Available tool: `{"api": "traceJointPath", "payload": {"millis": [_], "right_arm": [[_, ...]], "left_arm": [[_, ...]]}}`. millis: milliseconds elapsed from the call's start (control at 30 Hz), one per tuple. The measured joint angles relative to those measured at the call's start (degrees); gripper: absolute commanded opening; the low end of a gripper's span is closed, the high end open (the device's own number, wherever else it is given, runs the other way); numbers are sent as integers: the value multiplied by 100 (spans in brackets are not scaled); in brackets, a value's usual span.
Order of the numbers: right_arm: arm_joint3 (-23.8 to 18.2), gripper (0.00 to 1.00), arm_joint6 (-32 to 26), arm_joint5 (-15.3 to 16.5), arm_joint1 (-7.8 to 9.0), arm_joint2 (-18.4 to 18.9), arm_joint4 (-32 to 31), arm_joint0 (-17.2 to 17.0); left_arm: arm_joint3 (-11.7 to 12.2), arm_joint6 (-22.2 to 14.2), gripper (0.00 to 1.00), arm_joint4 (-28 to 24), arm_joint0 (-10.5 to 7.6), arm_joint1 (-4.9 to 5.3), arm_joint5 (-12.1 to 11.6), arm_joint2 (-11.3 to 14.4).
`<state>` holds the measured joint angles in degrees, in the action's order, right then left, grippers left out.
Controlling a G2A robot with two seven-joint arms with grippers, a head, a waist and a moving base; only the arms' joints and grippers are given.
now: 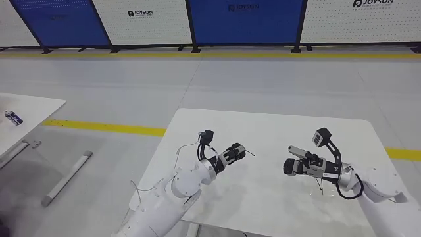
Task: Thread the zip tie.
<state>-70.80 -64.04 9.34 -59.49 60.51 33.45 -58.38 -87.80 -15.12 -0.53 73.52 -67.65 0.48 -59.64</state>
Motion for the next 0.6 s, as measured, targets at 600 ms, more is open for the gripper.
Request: {"api": "traceJointPath", "payload": {"millis": [600], "right_arm": [[0, 100, 0, 0, 0, 0, 0, 0]], "left_arm": [[-737, -806, 0, -1529, 633, 152, -1350, -938]]}}
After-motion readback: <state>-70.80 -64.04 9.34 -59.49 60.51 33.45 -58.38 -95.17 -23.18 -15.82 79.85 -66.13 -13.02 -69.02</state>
